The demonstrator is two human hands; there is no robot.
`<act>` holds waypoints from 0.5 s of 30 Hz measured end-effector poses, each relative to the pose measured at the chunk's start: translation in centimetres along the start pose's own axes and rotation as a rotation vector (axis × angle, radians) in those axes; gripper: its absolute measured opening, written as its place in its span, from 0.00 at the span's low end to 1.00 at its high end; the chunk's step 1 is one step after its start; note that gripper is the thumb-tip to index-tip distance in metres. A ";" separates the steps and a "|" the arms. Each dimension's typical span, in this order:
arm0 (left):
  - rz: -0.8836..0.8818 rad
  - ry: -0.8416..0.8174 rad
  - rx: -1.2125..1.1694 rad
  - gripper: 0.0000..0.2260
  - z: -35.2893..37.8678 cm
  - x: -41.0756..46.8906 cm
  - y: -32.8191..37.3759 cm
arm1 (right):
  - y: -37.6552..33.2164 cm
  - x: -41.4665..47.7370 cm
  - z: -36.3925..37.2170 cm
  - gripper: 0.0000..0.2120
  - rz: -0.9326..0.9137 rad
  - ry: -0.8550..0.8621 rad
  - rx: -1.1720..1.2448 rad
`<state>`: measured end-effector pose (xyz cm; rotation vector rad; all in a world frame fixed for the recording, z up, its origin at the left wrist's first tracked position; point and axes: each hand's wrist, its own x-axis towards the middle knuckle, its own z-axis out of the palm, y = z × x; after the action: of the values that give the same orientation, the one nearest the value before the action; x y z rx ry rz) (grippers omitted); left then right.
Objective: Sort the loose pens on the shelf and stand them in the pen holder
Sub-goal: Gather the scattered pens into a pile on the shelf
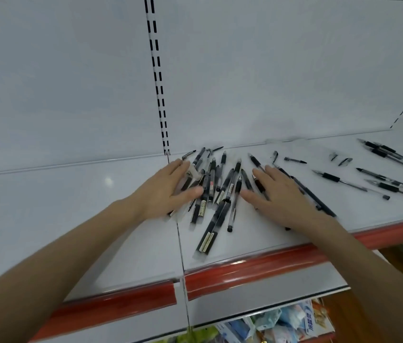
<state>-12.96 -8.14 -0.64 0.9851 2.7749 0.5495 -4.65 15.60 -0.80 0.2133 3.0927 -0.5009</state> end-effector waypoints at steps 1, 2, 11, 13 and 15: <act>0.026 -0.041 0.032 0.43 0.0 -0.6 0.3 | 0.5 -0.1 -0.1 0.34 0.012 -0.010 -0.029; 0.045 -0.076 0.086 0.46 0.1 -0.9 0.7 | 0.9 -0.1 -0.2 0.35 0.023 -0.027 -0.070; -0.053 -0.027 0.026 0.45 3.9 2.0 6.7 | 1.2 0.5 -0.2 0.27 0.027 0.089 -0.014; -0.093 -0.004 0.041 0.46 3.9 1.8 7.2 | 3.4 0.2 -1.7 0.28 0.053 0.112 -0.034; -0.134 -0.014 0.095 0.47 4.0 1.6 7.7 | 6.3 -0.4 -3.0 0.31 0.126 0.077 -0.094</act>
<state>-8.73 -0.48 -1.38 0.8090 2.8512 0.3942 -3.35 22.45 0.11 0.4334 3.1400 -0.3513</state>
